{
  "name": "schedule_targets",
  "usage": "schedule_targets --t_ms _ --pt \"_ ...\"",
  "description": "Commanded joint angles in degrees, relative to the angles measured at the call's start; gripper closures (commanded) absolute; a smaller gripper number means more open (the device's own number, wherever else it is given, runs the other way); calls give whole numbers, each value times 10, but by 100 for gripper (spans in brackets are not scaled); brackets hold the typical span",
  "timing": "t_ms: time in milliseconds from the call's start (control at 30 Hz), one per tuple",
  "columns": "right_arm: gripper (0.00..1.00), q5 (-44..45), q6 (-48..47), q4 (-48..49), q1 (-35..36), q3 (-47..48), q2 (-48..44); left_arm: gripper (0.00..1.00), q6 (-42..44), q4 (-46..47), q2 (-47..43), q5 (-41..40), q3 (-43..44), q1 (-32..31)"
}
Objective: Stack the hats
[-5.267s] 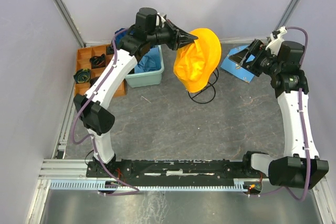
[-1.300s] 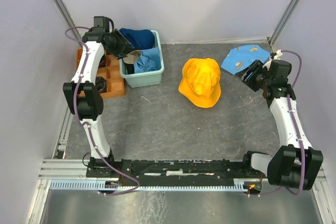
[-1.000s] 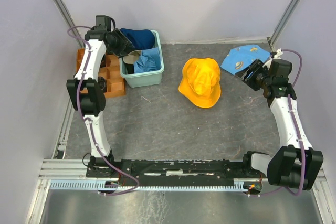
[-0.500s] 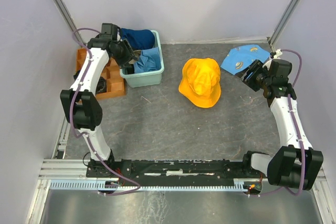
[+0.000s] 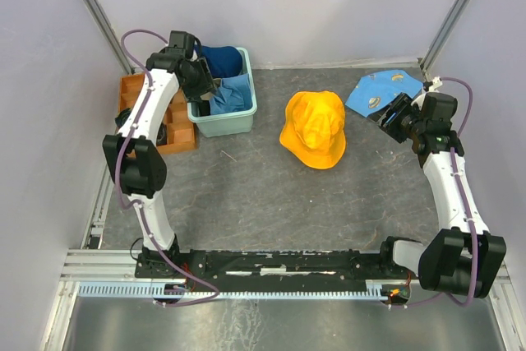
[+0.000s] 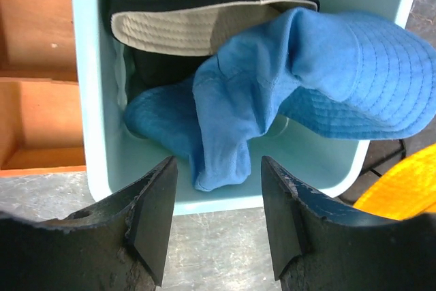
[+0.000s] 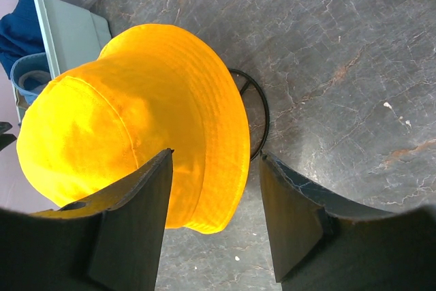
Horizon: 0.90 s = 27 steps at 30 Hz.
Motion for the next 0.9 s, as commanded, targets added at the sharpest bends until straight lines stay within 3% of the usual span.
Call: schedule_targets --t_ms 0,533,600,700,867 --pt "38 -6 -1 17 -1 17 -8 40 42 -10 11 -37 42 0" --pt "38 -8 3 22 -1 16 -1 42 60 -11 64 -69 65 -32" --pt "38 -8 3 22 -1 17 1 48 59 -10 71 -80 72 -35" --pt "38 -10 3 22 -2 18 1 68 58 -11 82 -108 92 -40" --pt "38 -12 4 23 -1 17 2 81 62 -18 116 -113 126 -47"
